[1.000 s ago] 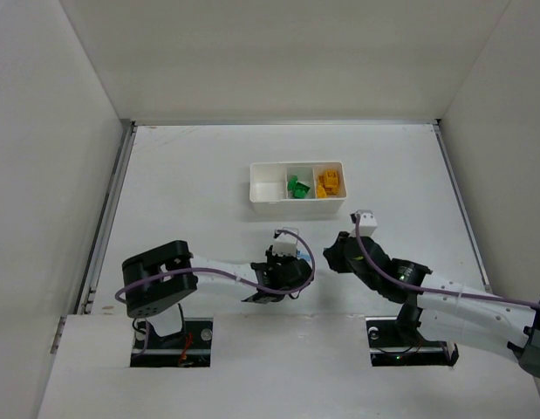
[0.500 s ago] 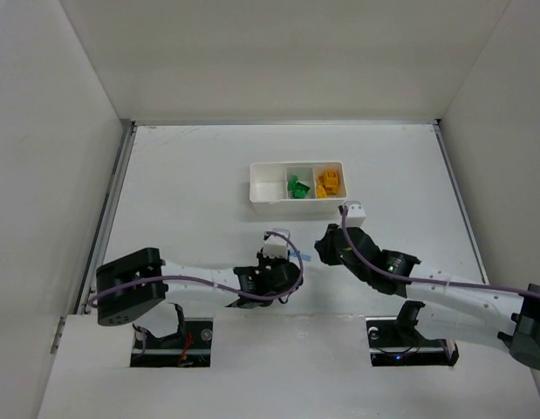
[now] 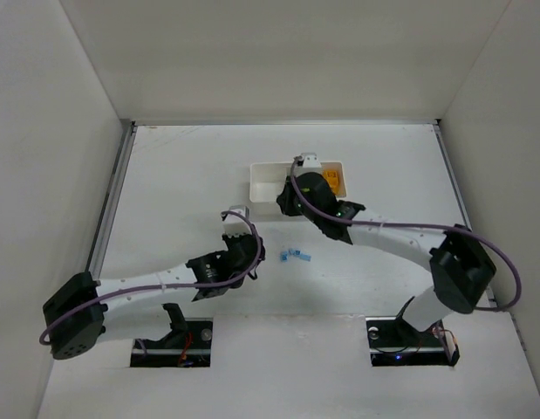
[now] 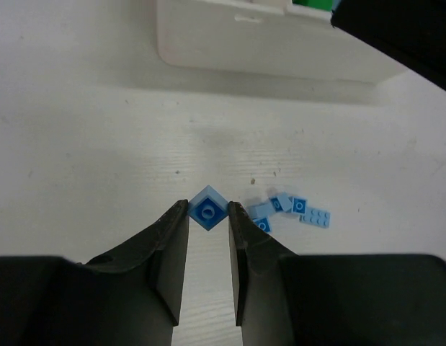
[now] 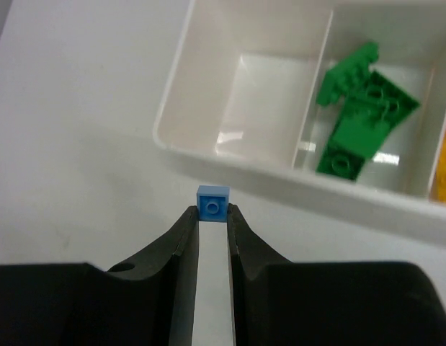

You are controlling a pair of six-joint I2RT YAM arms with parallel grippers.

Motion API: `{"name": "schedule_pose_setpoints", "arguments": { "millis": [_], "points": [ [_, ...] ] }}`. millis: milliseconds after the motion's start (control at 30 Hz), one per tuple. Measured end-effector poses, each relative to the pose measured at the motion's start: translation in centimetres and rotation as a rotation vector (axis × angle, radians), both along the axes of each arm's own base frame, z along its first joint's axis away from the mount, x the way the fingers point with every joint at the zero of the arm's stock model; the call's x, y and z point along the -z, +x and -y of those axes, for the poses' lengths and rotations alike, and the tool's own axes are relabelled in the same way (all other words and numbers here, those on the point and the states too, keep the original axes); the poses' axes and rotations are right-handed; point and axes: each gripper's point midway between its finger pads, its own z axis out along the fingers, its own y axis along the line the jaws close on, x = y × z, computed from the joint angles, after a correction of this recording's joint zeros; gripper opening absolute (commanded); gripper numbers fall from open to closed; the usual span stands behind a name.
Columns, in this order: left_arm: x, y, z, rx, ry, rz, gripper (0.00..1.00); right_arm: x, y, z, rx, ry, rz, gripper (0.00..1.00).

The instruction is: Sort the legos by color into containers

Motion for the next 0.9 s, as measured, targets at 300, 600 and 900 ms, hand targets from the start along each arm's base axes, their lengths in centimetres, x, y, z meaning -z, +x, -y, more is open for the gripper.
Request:
{"name": "schedule_pose_setpoints", "arguments": {
  "millis": [300,600,900],
  "points": [
    [-1.2,3.3,-2.5,-0.052,0.019,0.034,0.12,1.2,7.3,-1.9,0.034,-0.014,0.003,0.52],
    [-3.4,7.4,-0.4,-0.031,0.019,0.064,0.12,-0.4,5.4,0.5,0.042,0.021,0.029,0.39],
    [-4.7,14.6,2.3,-0.041,0.039,0.095,0.18,2.4,-3.7,4.7,0.02,0.059,-0.005,0.38]
  ]
}}
